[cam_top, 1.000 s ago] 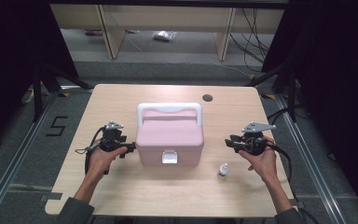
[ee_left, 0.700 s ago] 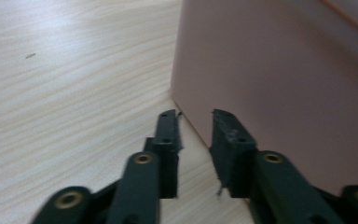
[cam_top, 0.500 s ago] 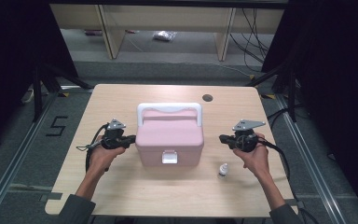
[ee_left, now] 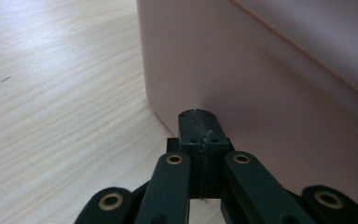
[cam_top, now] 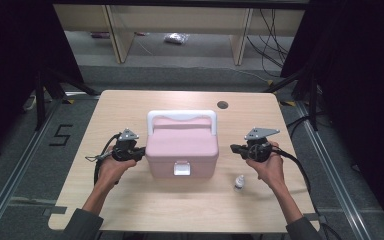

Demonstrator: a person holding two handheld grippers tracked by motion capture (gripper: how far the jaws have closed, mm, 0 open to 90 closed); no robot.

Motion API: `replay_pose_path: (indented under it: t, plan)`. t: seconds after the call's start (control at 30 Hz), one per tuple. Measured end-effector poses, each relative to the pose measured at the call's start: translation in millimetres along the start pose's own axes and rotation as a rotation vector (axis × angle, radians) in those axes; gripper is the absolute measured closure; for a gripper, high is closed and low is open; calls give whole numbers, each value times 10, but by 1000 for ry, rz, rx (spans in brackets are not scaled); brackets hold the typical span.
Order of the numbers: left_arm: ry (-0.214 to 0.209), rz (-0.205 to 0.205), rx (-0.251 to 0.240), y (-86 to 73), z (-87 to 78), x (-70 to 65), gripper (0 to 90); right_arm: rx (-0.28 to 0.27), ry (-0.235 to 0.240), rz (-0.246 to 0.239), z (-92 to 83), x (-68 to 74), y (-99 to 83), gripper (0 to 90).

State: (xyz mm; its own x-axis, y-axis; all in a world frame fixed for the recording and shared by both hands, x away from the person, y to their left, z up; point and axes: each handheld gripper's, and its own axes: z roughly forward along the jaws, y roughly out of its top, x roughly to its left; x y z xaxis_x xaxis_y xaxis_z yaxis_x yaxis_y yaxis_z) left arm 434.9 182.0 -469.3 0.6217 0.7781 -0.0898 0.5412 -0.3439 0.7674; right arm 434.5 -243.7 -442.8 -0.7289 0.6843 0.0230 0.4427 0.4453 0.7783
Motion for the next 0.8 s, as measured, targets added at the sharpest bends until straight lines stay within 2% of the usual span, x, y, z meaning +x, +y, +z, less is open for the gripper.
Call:
replay_pose_path:
  t: [0.13, 0.2, 0.3, 0.33, 0.43, 0.5, 0.53, 0.57, 0.67, 0.7, 0.8]
  plan:
    - [-7, -7, 5, 9, -11, 8, 897, -4, 12, 3, 22, -9, 8, 900]
    - [-1, -19, -12, 5, 4, -5, 896, -20, 15, -13, 40, -15, 23, 900]
    - [-4, -8, -1, 11, -3, -11, 896, -12, 6, -12, 46, 19, 39, 900]
    - [-12, -14, -8, 15, 10, -38, 897, -6, 23, -17, 52, 54, 67, 900]
    - [-12, -11, -10, 21, 16, -71, 896, -4, 27, -18, 53, 90, 90, 900]
    - [-21, 2, -6, 41, 23, -108, 896, -20, 23, -48, 62, 76, 92, 900]
    - [-21, 2, -6, 41, 23, -108, 896, -8, 26, -20, 61, 89, 87, 900]
    - [-23, 6, -12, 53, 33, -146, 896, -17, 16, -45, 58, 66, 88, 900]
    - [-28, 13, -14, 73, 48, -186, 896, -19, 40, -35, 49, 70, 94, 900]
    - [-33, 25, -8, 93, 67, -219, 896, -27, 21, -47, 36, 63, 98, 900]
    - [-34, 46, 4, 128, 98, -258, 896, -23, 20, -56, 22, 56, 93, 900]
